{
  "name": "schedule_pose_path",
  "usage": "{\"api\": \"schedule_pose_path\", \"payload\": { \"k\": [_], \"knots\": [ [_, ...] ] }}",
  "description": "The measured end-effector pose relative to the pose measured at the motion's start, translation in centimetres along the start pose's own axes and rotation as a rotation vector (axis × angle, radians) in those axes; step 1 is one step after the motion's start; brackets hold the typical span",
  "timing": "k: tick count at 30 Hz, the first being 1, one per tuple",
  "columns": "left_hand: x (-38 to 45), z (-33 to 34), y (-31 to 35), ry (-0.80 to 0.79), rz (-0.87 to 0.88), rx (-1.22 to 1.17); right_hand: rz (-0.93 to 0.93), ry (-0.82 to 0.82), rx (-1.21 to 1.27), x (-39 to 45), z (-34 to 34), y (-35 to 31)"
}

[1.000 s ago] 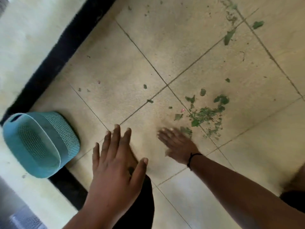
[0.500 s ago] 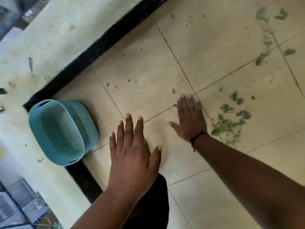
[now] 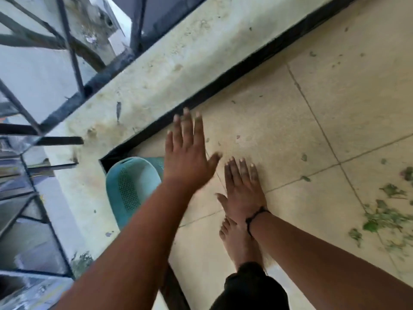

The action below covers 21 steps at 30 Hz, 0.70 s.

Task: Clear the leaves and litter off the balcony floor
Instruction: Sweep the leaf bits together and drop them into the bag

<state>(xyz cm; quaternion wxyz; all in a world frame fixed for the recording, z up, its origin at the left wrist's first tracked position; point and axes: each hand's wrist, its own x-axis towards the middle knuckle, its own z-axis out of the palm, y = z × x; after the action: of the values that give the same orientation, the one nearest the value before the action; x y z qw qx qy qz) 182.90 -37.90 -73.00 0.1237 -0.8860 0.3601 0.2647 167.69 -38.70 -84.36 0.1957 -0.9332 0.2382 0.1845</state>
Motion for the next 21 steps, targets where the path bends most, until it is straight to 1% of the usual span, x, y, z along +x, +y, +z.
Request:
{"api": "schedule_pose_path", "payload": {
  "k": [1, 3, 6, 8, 10, 14, 16, 18, 21],
  "knots": [
    [3.2, -0.5, -0.8, -0.022, 0.012, 0.039, -0.009, 0.018, 0.007, 0.0, -0.1, 0.2],
    [8.7, -1.6, -2.7, -0.046, 0.004, 0.037, -0.018, 0.033, -0.016, 0.1, -0.3, 0.8],
    [13.7, -3.0, -5.2, -0.104, -0.085, -0.08, 0.011, 0.032, -0.045, 1.5, -0.7, 1.3],
    [14.7, -3.1, -5.9, -0.106, -0.1, -0.093, 0.021, -0.001, -0.074, 3.0, -0.3, 1.1],
    [14.8, -3.0, -6.1, -0.071, -0.095, -0.107, -0.025, -0.01, -0.102, 4.7, 0.1, 0.3],
    [15.3, -3.1, -6.7, -0.01, -0.101, -0.132, -0.235, -0.005, -0.129, 9.4, 0.1, -3.1],
    [15.7, -3.2, -7.0, -0.001, -0.109, -0.154, -0.29, -0.015, -0.179, 11.6, 0.2, -3.9],
    [16.1, -3.4, -7.1, -0.008, -0.102, -0.132, -0.303, -0.038, -0.24, 13.2, 0.5, -2.7],
    [16.7, -3.7, -6.7, -0.03, -0.098, -0.097, -0.228, -0.052, -0.252, 14.0, 0.2, 2.4]
  ]
}}
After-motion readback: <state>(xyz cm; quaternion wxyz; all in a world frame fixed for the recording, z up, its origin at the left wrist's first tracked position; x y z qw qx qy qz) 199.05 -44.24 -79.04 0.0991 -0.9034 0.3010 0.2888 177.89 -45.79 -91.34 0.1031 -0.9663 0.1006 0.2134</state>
